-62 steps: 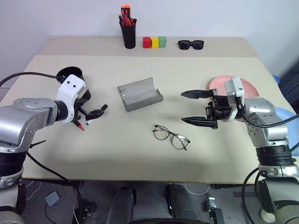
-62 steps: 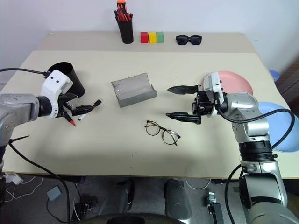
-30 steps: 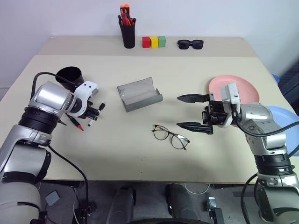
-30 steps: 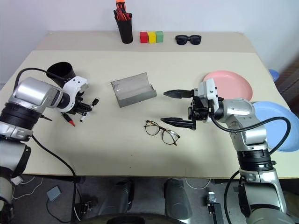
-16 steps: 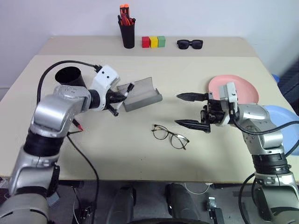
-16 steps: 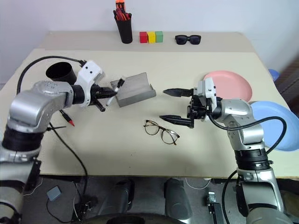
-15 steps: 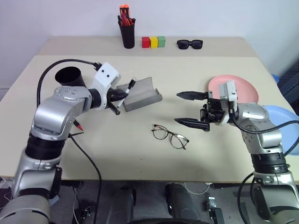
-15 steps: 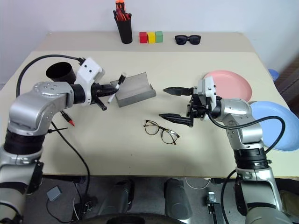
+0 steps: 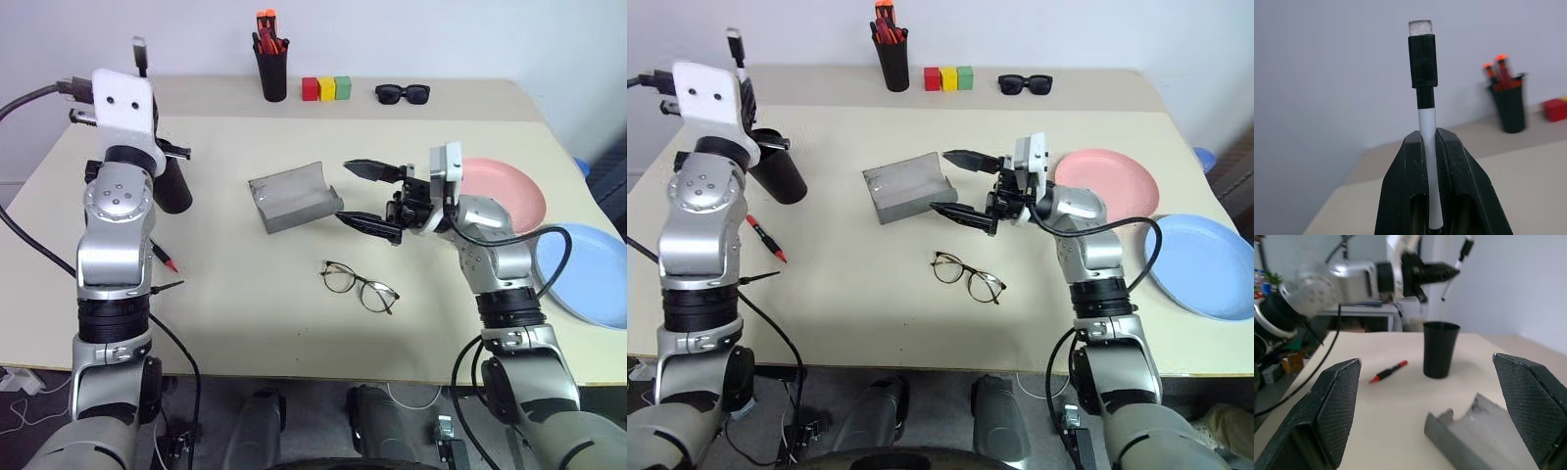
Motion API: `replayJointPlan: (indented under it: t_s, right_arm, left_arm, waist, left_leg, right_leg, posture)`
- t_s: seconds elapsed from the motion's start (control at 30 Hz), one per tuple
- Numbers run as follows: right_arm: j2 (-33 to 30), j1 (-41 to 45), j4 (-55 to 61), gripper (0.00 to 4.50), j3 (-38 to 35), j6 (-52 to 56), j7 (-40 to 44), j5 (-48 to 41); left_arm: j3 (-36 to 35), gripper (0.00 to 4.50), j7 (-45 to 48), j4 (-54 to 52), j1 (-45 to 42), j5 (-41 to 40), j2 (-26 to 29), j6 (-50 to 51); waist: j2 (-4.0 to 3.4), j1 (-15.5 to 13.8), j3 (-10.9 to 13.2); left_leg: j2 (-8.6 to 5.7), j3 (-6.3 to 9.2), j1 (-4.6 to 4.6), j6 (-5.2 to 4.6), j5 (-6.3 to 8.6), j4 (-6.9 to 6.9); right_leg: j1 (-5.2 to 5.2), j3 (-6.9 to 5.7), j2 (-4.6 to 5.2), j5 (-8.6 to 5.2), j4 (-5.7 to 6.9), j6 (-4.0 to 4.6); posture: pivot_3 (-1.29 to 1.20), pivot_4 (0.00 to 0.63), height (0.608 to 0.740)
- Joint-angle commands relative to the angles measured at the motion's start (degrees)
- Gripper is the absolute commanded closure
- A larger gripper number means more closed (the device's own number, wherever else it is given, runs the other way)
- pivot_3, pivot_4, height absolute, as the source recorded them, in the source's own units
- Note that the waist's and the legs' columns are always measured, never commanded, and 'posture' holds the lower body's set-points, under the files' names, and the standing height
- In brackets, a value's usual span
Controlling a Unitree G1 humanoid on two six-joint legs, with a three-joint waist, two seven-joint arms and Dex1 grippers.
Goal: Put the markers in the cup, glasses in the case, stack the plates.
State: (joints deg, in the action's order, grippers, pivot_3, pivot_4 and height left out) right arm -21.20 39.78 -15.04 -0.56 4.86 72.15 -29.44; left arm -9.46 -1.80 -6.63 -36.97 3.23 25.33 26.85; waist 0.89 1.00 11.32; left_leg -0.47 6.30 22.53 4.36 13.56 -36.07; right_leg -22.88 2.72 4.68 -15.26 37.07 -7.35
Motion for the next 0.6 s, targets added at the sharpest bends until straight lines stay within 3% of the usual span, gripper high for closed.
replayJointPlan:
  t_s: [0.03, 0.6]
  right_arm:
    - [0.89, 1.94, -1.25, 0.04, -0.21, -2.15, 0.59, 0.48]
    - [1.93, 2.34, -2.65, 0.04, -0.52, -3.90, 0.53, 1.44]
  left_arm:
    - [-0.72, 4.45, -3.79, 1.49, 0.19, 2.71, -1.01, -3.57]
    - [-4.94, 4.45, -7.49, 14.85, -0.46, 2.22, -1.89, -8.53]
  waist:
    - [0.00, 0.00, 0.00]
    - [0.00, 0.08, 0.00]
  left_leg:
    - [0.00, 0.00, 0.00, 0.00, 0.00, 0.00]
    - [0.00, 0.01, 0.00, 0.01, -0.01, 0.03]
  right_leg:
    - [0.00, 0.00, 0.00, 0.00, 0.00, 0.00]
    - [-0.04, -0.01, 0.00, 0.00, 0.05, 0.00]
  posture:
    - [0.00, 0.150, 0.740]
    - [0.00, 0.150, 0.740]
